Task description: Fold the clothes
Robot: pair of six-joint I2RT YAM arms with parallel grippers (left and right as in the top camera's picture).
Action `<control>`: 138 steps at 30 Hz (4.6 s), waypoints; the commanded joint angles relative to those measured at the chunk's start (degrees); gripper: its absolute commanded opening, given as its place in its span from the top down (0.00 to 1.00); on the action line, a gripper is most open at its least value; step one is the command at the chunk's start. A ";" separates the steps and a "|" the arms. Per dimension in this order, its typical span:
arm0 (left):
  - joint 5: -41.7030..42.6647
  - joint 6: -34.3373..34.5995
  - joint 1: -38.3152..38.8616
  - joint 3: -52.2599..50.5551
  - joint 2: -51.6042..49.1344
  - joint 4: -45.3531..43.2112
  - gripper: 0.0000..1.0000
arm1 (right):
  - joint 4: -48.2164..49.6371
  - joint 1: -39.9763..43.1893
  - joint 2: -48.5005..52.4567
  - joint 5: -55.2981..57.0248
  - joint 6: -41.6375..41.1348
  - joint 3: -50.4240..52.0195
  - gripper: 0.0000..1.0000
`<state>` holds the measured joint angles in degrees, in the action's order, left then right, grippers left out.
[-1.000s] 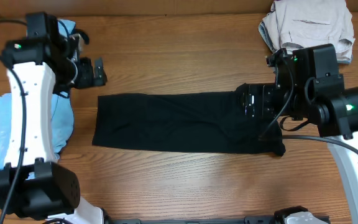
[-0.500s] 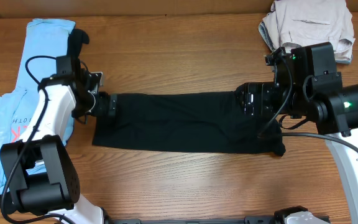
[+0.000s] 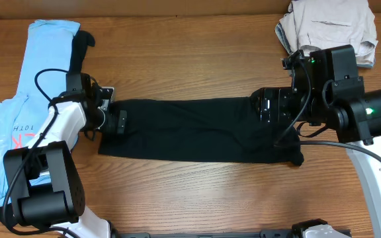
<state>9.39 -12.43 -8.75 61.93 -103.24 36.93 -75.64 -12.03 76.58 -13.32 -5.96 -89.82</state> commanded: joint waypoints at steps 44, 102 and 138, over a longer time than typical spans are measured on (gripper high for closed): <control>-2.34 5.92 -10.75 18.82 -0.57 17.97 0.96 | 3.45 0.00 0.66 -0.24 0.31 -0.22 0.13; -6.86 12.61 17.00 46.56 -8.63 40.63 0.00 | 5.35 2.54 31.78 -5.33 0.39 4.37 0.08; -9.99 11.41 11.89 46.53 -8.85 39.67 0.00 | 24.39 20.22 26.43 -15.47 0.85 23.37 0.96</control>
<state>1.04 -0.14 4.01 107.83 -112.99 77.08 -46.39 2.66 106.34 -28.99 -11.18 -61.01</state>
